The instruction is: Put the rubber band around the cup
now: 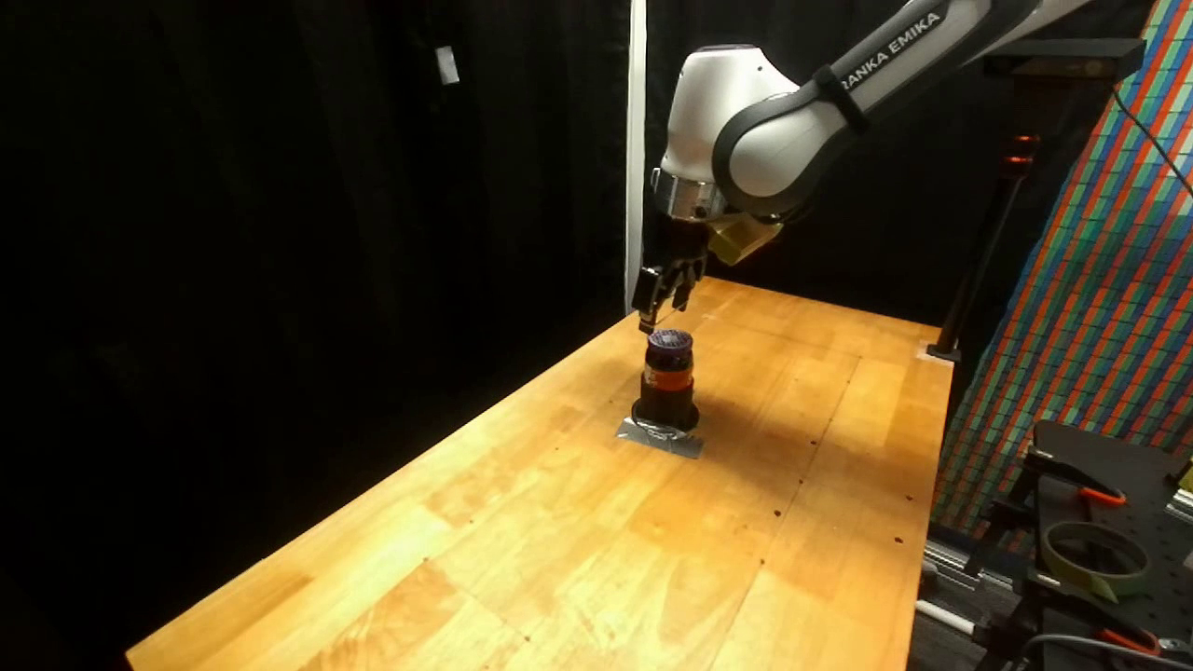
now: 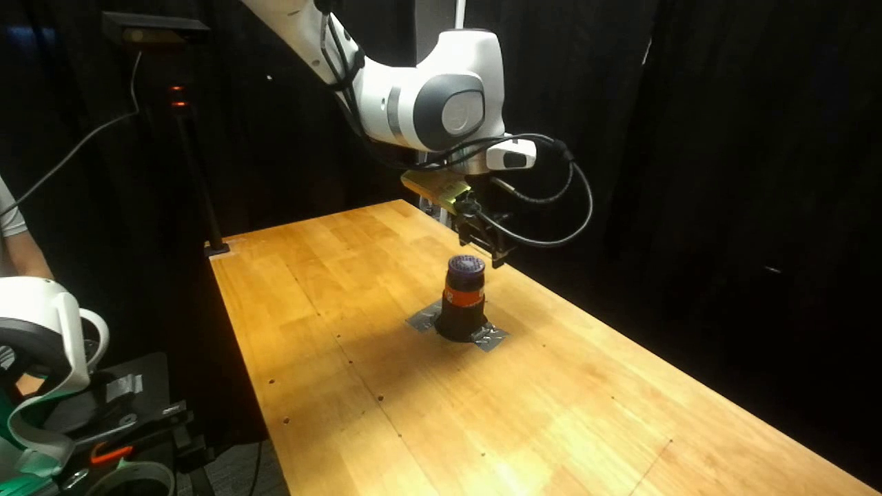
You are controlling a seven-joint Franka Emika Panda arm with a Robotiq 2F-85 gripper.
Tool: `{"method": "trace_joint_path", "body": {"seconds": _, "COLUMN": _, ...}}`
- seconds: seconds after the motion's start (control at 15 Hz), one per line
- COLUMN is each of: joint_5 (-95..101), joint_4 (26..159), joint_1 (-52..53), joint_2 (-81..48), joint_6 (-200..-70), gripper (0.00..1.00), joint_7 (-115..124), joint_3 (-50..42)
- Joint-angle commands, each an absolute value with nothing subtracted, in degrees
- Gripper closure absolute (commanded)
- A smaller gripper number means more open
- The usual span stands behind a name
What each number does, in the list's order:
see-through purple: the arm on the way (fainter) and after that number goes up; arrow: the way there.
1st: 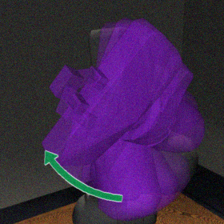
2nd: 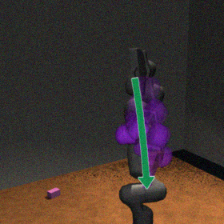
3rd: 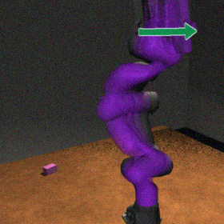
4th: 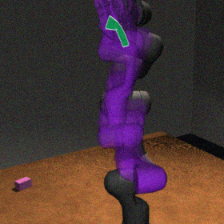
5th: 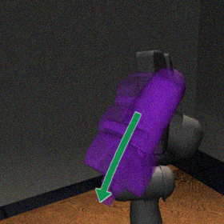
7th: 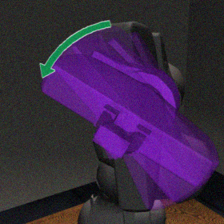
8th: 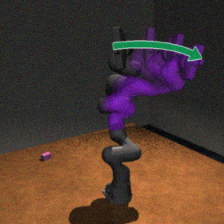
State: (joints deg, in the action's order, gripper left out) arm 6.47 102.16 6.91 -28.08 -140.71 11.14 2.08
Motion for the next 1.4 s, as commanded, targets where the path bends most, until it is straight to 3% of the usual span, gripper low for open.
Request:
{"method": "trace_joint_path", "body": {"seconds": 0.0, "joint_5": 5.8, "joint_4": 98.4, "joint_1": 7.8, "joint_2": -31.9, "joint_6": -141.5, "gripper": 0.00, "joint_7": 12.4, "joint_3": 1.0}}
{"method": "trace_joint_path", "body": {"seconds": 0.47, "joint_5": 4.6, "joint_4": 96.4, "joint_1": 7.8, "joint_2": -35.6, "joint_6": -139.2, "gripper": 0.00, "joint_7": 12.5, "joint_3": 1.1}}
{"method": "trace_joint_path", "body": {"seconds": 0.93, "joint_5": -0.6, "joint_4": 96.5, "joint_1": 5.9, "joint_2": -34.3, "joint_6": -127.9, "gripper": 0.00, "joint_7": 9.3, "joint_3": 3.1}}
{"method": "trace_joint_path", "body": {"seconds": 1.33, "joint_5": -1.8, "joint_4": 100.1, "joint_1": 5.5, "joint_2": -31.5, "joint_6": -129.3, "gripper": 0.00, "joint_7": 9.5, "joint_3": 2.9}}
